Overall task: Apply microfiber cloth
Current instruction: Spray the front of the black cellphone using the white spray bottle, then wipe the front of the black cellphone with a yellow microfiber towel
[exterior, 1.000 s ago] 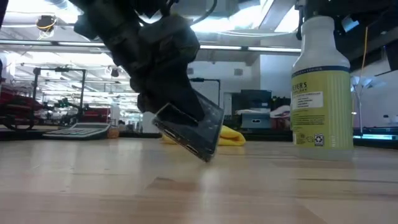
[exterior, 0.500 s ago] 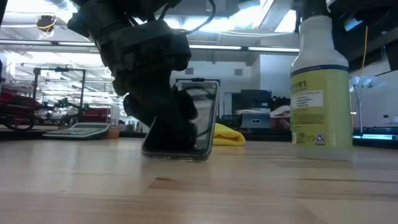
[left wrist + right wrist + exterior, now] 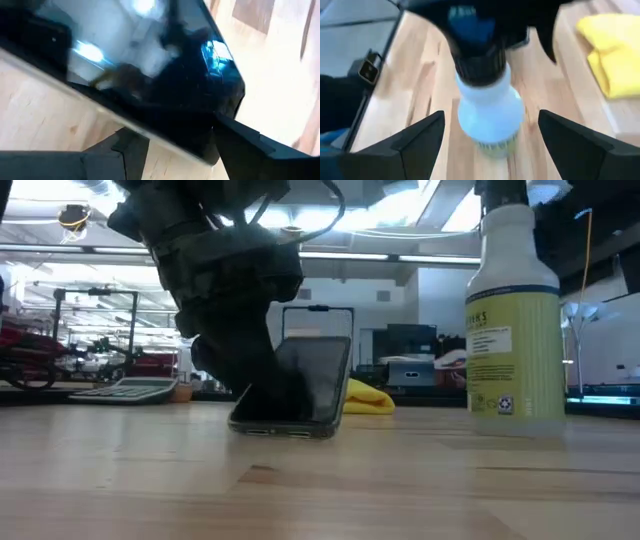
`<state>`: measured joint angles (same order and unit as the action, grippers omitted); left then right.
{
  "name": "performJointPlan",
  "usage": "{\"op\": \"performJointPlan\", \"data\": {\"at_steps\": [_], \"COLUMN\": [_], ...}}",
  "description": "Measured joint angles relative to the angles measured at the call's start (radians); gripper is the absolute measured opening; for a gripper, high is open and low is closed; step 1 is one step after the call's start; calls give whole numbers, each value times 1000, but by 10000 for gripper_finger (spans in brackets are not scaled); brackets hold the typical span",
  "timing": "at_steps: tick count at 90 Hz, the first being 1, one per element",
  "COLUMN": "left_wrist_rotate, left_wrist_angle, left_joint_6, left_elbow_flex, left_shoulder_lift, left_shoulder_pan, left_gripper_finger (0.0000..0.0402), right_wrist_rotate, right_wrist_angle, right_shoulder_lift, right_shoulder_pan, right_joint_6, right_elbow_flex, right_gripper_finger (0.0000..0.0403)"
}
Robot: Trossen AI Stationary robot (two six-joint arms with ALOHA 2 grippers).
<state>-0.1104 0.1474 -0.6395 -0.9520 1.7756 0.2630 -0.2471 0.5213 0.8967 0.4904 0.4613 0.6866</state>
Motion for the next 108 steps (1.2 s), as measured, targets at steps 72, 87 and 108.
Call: {"op": "performJointPlan", "data": {"at_steps": [72, 87, 108], "left_wrist_rotate": [-37, -149, -176], "left_wrist_angle": [152, 209, 231], "left_joint_6": [49, 115, 158], "left_elbow_flex": [-10, -11, 44], "left_shoulder_lift": [-148, -192, -169], "left_shoulder_pan": [-10, -19, -31], "left_gripper_finger": [191, 191, 191], "right_wrist_rotate": [136, 135, 126], "right_wrist_angle": [188, 169, 107], "right_shoulder_lift": [-53, -55, -48], "right_shoulder_pan": [0, 0, 0], "right_joint_6": [66, 56, 67], "right_elbow_flex": [181, 255, 241], "right_gripper_finger": [308, 308, 308]}}
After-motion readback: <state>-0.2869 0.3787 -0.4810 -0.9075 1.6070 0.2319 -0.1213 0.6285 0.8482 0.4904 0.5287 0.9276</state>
